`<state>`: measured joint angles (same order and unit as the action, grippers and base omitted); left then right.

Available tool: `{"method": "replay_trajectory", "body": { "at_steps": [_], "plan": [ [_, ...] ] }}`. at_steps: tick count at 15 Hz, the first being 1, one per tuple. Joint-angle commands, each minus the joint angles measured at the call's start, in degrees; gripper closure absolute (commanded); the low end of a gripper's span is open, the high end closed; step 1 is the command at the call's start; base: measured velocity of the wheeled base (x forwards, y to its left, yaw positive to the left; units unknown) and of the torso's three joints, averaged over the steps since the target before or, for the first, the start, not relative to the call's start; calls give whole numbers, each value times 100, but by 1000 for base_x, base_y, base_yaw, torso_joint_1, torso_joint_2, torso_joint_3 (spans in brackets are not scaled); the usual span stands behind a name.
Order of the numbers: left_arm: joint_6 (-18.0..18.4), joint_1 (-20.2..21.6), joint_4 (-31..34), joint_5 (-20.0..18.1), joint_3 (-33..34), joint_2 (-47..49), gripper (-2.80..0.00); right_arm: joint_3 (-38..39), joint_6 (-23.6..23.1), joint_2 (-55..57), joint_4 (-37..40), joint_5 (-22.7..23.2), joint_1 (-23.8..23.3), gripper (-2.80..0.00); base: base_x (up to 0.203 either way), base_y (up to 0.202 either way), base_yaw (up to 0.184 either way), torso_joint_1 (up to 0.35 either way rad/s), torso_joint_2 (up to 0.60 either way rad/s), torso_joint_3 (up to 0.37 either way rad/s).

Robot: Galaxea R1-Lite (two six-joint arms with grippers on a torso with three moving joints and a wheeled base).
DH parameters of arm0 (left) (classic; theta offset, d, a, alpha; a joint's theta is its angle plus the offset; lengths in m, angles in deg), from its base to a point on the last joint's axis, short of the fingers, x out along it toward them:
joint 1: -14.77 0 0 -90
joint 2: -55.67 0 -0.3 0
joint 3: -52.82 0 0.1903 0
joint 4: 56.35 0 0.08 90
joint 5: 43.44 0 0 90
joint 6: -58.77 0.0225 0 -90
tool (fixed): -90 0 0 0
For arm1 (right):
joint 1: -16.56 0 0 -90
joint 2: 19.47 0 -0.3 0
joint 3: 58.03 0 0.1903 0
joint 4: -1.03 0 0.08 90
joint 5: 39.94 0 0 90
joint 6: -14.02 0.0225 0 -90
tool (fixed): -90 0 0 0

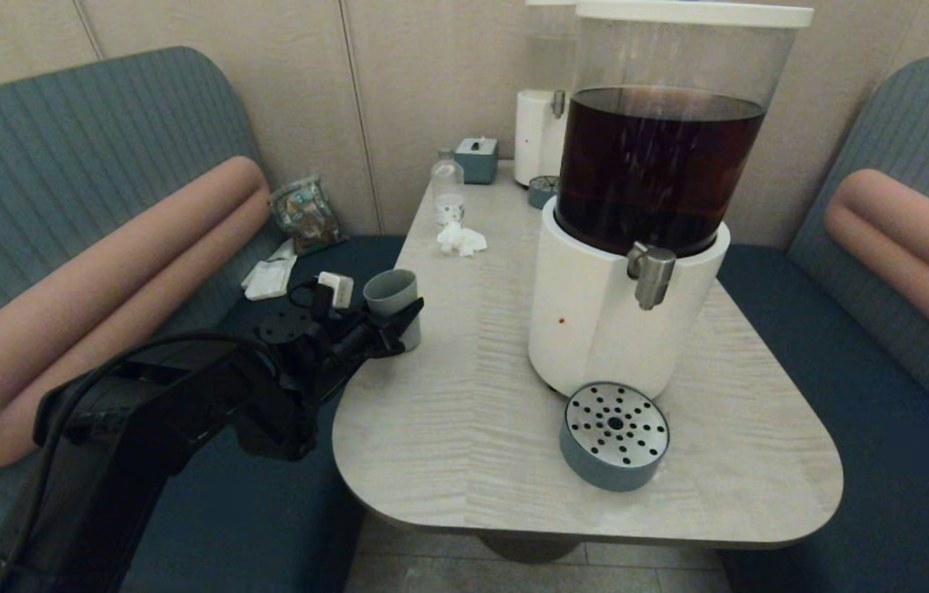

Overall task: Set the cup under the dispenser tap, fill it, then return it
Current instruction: Place the cup next to the water dispenser

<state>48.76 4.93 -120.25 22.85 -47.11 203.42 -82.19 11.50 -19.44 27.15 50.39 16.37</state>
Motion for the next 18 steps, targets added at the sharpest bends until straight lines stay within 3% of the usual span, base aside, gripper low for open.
{"method": "replay_trajectory", "body": {
  "at_steps": [1,12,13,14,18],
  "plan": [
    [-1,-1,-40,-11,2,-45,0,0,-3,-2,1,2,1,0,0,0,0,0,0,0],
    [69,-1,-40,-11,301,-220,0,0,-3,-2,-3,2,1,0,0,0,0,0,0,0],
    [60,-1,-40,-11,292,-227,-40,0,-3,-2,6,2,1,0,0,0,0,0,0,0],
    [60,-1,-40,-11,292,-237,-280,0,-3,-2,6,2,1,0,0,0,0,0,0,0],
    [52,-1,-40,-11,283,-238,-280,0,-3,-2,-3,2,1,0,0,0,0,0,0,0]
  ]
}}
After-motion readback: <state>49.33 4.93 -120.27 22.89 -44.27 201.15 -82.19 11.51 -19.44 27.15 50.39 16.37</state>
